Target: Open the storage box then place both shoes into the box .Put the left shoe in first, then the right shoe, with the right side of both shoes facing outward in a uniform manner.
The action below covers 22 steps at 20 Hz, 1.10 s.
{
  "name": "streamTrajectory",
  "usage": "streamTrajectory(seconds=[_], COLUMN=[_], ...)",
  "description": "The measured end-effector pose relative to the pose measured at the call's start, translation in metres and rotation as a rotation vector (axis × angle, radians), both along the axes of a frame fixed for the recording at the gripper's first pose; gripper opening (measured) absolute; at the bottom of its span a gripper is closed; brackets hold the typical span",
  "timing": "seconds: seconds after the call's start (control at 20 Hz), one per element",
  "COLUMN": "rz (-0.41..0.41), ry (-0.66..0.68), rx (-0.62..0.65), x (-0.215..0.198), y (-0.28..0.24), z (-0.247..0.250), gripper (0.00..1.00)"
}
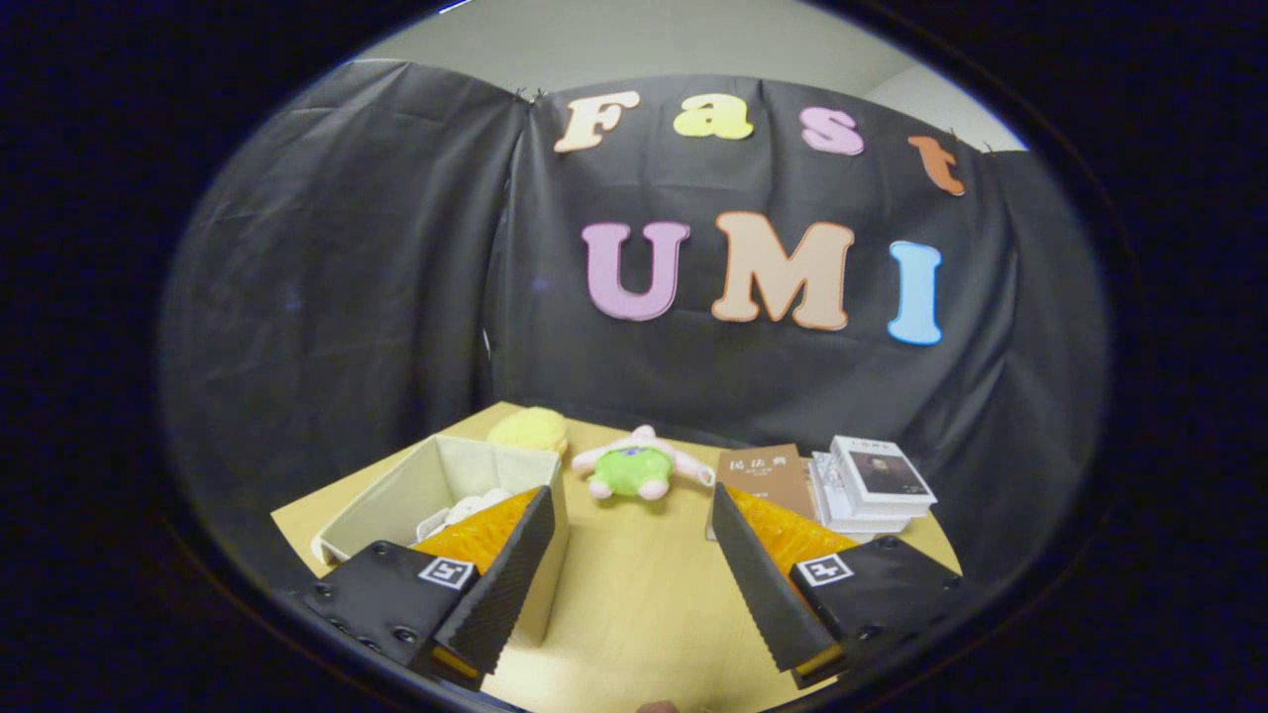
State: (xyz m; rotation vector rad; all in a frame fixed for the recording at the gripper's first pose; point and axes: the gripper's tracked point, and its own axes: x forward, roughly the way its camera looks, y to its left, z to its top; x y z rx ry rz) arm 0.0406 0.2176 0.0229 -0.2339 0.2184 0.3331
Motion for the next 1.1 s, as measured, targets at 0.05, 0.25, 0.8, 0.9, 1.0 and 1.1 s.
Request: streamTrajectory(seconds=[0.05,0.25,0.8,0.9,1.0,1.1], rz=[-0.001,-0.009,-0.070,-0.070,-0.066,-0.068], ry=[-0.041,-0.131,-0.231,-0.222,-0.203,-0.188], rx=[0.019,0.086,0.130,0.136,0.150,0.169], x=[-0.003,-0.020,-0.025,-0.022,-0.018,-0.014], y=[-0.004,-0.020,-0.056,-0.056,-0.055,-0.055], z=[0.011,0.039,0.062,0.055,0.048,0.043], gripper=[1.00,1.00,1.00,1.00,1.00,1.00])
